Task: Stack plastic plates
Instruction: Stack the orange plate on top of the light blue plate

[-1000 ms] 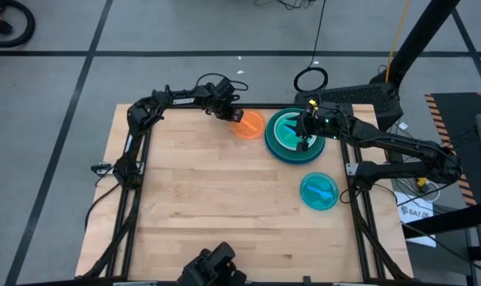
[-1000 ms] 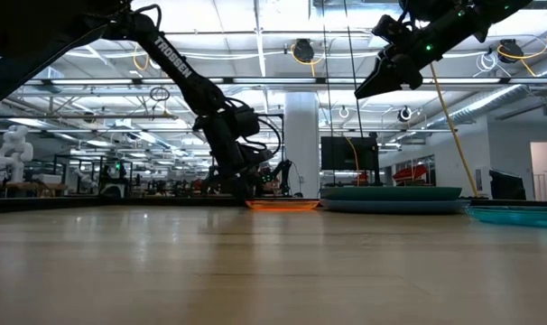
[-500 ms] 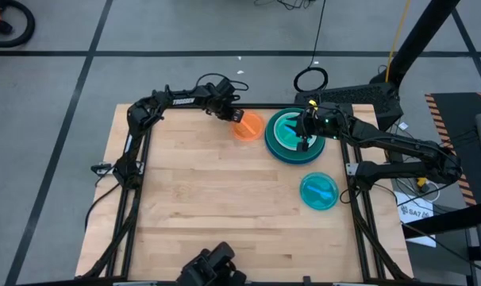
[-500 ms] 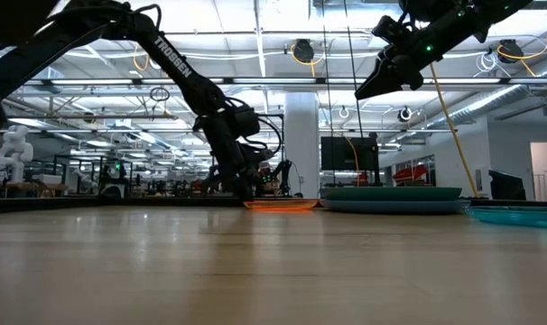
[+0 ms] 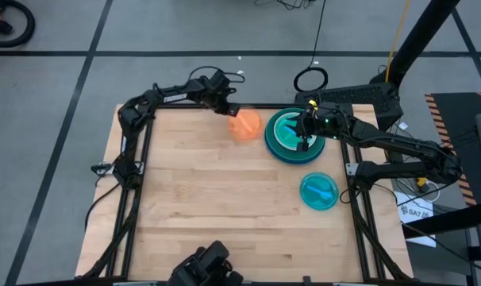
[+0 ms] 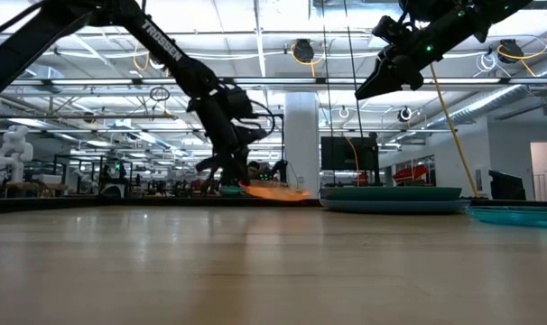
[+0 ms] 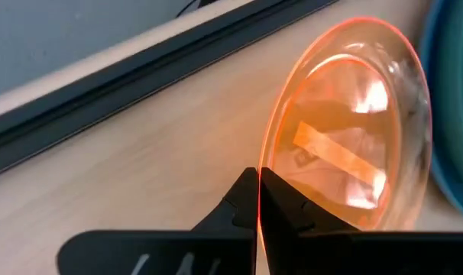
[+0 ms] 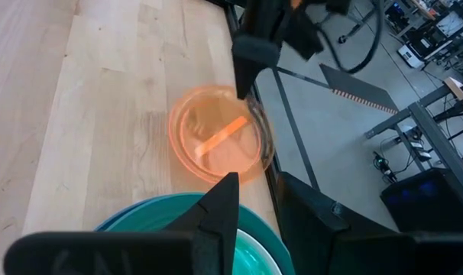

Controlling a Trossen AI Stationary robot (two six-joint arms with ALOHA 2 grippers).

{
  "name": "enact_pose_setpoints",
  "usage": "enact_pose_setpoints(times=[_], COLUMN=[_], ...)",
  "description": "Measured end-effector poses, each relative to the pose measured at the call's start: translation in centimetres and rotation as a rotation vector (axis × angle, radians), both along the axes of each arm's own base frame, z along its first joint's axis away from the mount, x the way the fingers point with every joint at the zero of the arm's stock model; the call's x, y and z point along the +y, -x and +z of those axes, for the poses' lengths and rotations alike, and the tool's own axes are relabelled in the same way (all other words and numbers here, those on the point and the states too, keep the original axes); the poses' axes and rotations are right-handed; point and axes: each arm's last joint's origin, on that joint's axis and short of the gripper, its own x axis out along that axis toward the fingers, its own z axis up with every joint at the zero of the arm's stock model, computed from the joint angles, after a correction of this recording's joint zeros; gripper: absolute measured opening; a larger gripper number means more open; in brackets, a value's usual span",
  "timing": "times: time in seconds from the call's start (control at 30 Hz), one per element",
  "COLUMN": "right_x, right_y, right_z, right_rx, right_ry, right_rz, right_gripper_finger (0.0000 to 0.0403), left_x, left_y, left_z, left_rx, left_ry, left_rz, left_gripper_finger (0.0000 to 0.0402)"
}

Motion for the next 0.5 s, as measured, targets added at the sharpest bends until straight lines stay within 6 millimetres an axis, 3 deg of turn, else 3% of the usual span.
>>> enact_pose_setpoints(times=[0.33,0.5], right_x=[0.2,1.0], right_y=[0.4,1.7], right_z=[-0.3,0.6], right_rx=[0.027,-0.014], right_ry=[-0.057,-0.097], right_rz=[-0.023,-0.046], right_gripper_finger=[0.0084,0.0084], left_x=[-1.9,-3.2], left_y=[0.2,-1.1], left_z=[5.0,6.0], left_rx=[-0.078,-0.14], left_ry=[-0.086,-0.107], left_rz=[-0.049,-0.072], left_gripper_finger=[0.0003,0.0003])
